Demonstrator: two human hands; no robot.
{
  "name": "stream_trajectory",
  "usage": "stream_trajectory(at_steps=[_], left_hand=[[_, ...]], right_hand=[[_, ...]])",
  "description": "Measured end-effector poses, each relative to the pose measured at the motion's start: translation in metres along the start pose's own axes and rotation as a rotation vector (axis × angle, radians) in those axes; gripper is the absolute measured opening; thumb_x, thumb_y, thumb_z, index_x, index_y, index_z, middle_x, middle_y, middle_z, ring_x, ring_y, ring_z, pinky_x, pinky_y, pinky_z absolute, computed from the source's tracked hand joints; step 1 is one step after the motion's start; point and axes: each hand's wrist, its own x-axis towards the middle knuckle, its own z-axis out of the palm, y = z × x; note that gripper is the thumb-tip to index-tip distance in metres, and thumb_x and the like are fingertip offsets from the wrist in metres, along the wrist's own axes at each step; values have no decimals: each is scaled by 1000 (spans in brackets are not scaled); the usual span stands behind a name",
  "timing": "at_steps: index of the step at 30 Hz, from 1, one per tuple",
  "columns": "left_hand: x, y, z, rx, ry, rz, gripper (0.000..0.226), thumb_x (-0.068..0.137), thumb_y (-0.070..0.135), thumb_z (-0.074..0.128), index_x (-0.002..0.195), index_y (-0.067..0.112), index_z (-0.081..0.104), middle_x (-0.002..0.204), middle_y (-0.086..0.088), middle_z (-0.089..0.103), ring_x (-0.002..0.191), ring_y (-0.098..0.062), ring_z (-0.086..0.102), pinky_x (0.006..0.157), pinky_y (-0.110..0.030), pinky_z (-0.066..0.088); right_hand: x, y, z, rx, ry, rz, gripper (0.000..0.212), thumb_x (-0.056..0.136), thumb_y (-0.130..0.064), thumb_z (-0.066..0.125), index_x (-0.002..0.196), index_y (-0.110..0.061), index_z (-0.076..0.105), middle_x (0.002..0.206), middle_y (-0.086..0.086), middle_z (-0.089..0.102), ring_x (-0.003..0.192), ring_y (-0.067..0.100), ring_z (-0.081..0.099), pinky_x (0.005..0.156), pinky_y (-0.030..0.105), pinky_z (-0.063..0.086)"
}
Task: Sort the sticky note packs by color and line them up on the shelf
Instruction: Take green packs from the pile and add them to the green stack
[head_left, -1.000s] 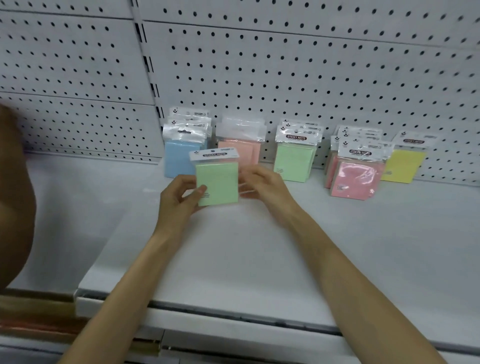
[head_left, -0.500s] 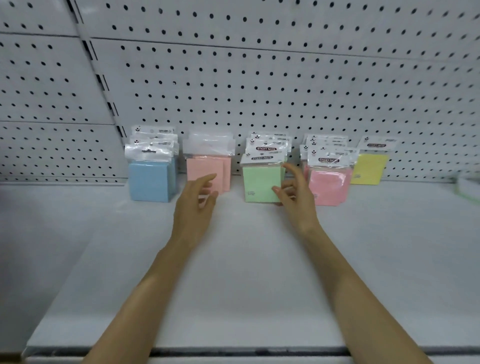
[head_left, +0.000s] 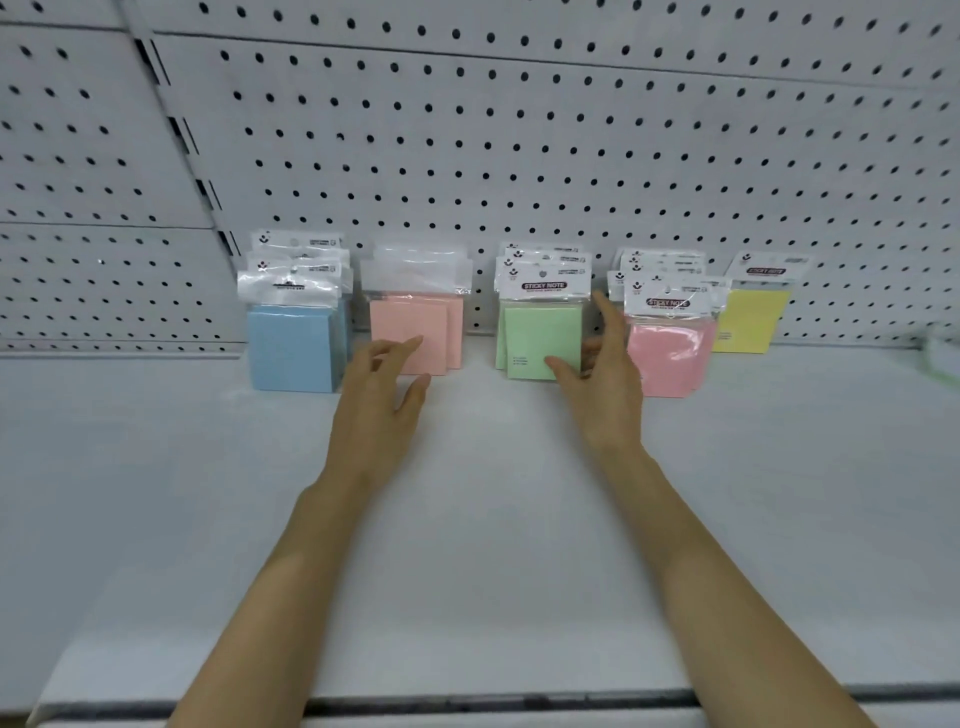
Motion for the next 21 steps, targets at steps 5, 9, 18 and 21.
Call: stream_trajectory(at_steps=[5, 9, 18, 21], left_hand=[[1, 0, 1, 25, -2, -9, 39, 93, 20, 55, 133, 21, 52, 129, -6, 43, 114, -15, 45, 90, -18, 31], [0, 1, 1, 18, -19, -32, 38, 96, 26, 50, 134, 24, 51, 133, -5, 40, 118, -17, 43, 93, -22, 32], [-2, 2, 0, 68, -42, -14, 46, 95, 43, 37, 136, 25, 49, 133, -5, 40, 116, -18, 45, 100, -32, 37], [-3, 6, -1, 246, -81, 8, 61, 88, 56, 25, 136, 27, 48, 134, -5, 41, 120, -23, 43, 103, -42, 35]], right_hand=[[-1, 2, 7, -151, 54, -18, 78, 79, -24, 71, 139, -31, 21, 138, 8, 43, 122, 23, 47, 86, 45, 49], [-3, -2, 7, -393, 77, -33, 75, 81, -25, 70, 142, -21, 27, 147, 9, 30, 132, 27, 33, 89, 45, 47], [-7, -9, 6, -360, -39, -123, 65, 87, -18, 64, 141, -15, 30, 132, 13, 39, 125, 29, 37, 91, 43, 44], [-10, -11, -1, -295, -65, -152, 60, 88, -18, 62, 140, -14, 32, 134, 12, 37, 121, 28, 39, 91, 42, 44]])
